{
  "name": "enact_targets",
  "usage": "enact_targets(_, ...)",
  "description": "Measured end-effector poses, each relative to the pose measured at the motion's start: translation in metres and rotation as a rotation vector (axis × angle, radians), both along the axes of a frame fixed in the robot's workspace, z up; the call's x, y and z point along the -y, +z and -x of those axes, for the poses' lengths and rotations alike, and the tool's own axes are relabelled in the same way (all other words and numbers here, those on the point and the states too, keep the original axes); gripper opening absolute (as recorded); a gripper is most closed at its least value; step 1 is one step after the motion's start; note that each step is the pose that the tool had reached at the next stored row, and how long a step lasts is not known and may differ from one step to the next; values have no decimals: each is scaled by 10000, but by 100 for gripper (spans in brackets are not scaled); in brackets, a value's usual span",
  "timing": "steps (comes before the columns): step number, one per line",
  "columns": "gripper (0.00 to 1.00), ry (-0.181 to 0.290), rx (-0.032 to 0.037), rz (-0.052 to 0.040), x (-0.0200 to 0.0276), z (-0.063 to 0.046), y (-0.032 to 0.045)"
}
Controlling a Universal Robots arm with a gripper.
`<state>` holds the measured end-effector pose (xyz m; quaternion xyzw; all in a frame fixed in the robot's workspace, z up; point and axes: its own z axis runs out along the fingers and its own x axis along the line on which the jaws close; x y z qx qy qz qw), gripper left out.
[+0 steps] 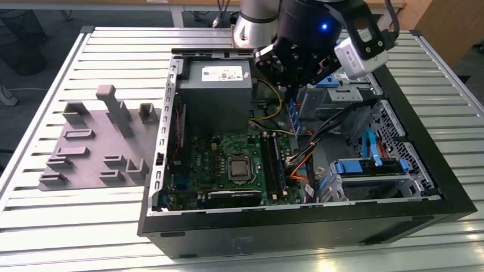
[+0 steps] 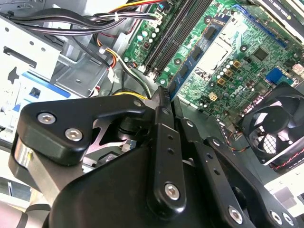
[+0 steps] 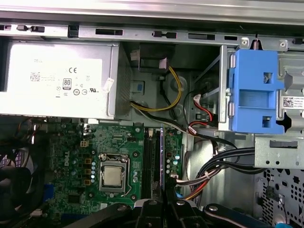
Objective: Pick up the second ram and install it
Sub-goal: 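Insert the second ram into the second slot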
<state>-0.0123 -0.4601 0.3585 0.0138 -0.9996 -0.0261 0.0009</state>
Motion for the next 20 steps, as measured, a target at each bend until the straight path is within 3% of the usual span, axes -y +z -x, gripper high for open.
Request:
enact_targets(10,14,0,-19,0,1,6,-98)
enact_targets(20,14,1,-19,-1,1,6,-138)
